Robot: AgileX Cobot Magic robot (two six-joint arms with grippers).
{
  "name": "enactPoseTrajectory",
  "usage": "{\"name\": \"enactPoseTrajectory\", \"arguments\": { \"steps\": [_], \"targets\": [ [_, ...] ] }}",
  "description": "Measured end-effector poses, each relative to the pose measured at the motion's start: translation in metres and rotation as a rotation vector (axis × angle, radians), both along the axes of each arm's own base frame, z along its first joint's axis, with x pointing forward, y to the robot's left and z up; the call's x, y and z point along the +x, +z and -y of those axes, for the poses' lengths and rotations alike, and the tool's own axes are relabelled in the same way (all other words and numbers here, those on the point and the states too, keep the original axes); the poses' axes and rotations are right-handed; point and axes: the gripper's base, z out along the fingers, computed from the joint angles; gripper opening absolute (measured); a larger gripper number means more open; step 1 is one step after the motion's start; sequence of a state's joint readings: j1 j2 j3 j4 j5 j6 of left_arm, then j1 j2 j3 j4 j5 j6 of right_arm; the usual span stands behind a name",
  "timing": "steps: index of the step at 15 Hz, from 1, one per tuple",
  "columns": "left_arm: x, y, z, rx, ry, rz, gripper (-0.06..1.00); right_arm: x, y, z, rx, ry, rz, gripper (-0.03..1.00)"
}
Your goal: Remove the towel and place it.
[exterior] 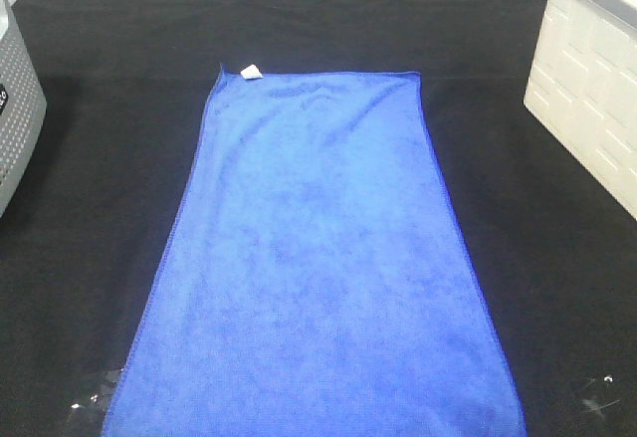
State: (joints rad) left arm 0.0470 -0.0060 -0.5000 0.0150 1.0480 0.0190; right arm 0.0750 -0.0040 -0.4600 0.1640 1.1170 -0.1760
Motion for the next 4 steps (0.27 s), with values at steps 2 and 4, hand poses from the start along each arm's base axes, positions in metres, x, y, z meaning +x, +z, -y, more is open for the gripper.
{"name": "enactPoseTrajectory", "arguments": {
  "steps": [2, 4],
  "targets": [
    [0.0000, 0.0000, 0.0000, 0.000, 0.000, 0.000, 0.71, 0.0000, 0.0000, 0.0000, 0.000, 0.000, 0.000, 0.76],
    [0.0000, 0.0000, 0.0000, 0.000, 0.000, 0.000, 0.71, 0.0000, 0.0000, 0.0000, 0.000, 0.000, 0.000, 0.76]
  ]
}}
